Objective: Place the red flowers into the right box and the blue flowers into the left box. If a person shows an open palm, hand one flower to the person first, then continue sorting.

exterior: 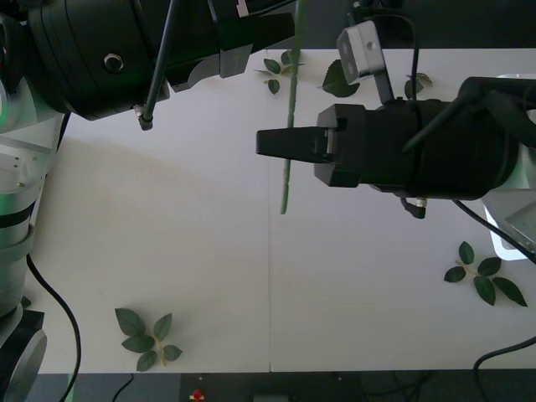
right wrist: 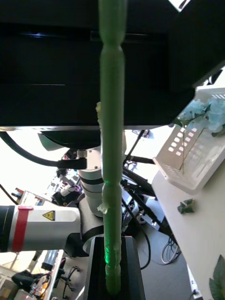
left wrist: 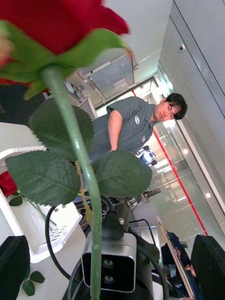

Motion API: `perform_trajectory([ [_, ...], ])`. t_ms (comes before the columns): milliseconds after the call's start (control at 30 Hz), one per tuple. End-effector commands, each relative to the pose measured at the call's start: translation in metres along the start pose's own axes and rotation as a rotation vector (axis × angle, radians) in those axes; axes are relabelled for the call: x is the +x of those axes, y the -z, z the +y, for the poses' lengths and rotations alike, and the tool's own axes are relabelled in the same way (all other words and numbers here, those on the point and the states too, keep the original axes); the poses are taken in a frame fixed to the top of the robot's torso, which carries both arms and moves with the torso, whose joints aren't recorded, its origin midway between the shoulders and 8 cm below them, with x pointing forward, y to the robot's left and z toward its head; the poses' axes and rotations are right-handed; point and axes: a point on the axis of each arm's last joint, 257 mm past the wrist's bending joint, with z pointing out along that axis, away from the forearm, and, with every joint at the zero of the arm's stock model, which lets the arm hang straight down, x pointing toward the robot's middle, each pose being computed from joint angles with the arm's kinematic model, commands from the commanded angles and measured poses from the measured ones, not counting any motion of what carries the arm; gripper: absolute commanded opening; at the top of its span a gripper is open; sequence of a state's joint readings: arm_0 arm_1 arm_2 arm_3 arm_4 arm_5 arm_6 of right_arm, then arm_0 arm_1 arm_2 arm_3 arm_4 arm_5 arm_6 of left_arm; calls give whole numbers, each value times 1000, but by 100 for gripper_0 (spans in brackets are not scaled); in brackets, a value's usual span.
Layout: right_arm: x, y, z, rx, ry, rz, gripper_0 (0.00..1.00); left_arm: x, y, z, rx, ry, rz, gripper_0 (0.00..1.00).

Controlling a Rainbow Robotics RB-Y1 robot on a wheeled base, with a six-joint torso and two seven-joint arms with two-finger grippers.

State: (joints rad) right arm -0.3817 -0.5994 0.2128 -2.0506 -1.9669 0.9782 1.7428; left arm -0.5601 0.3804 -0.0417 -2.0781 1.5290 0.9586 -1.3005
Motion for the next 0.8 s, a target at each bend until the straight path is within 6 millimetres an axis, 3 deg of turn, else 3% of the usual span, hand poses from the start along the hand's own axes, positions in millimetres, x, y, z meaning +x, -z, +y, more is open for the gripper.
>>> perform_trajectory([
  [33,-9,42,-20,132,110,-15,0,15,4,3,-11,-78,26,100],
  [200,-12,115,-71,404,162,3,0,16,7,-3,14,-61,28,100],
  [300,-10,178,-103,609,166,10,0,12,14,-2,0,-89,32,100],
  [333,-9,189,-109,642,164,13,0,11,16,1,-12,-98,33,100],
  [500,-1,289,-149,914,120,21,0,2,40,32,-159,-256,81,100],
  [533,0,300,-153,942,118,25,0,1,44,36,-180,-290,91,100],
  [600,2,344,-171,1057,103,35,0,-5,63,57,-277,-417,141,100],
  [633,2,354,-175,1082,100,38,0,-6,67,62,-298,-449,153,100],
  [700,5,398,-190,1187,82,51,0,-6,86,79,-372,-563,228,100],
  [800,11,445,-205,1306,65,76,0,-2,109,99,-446,-692,332,100],
])
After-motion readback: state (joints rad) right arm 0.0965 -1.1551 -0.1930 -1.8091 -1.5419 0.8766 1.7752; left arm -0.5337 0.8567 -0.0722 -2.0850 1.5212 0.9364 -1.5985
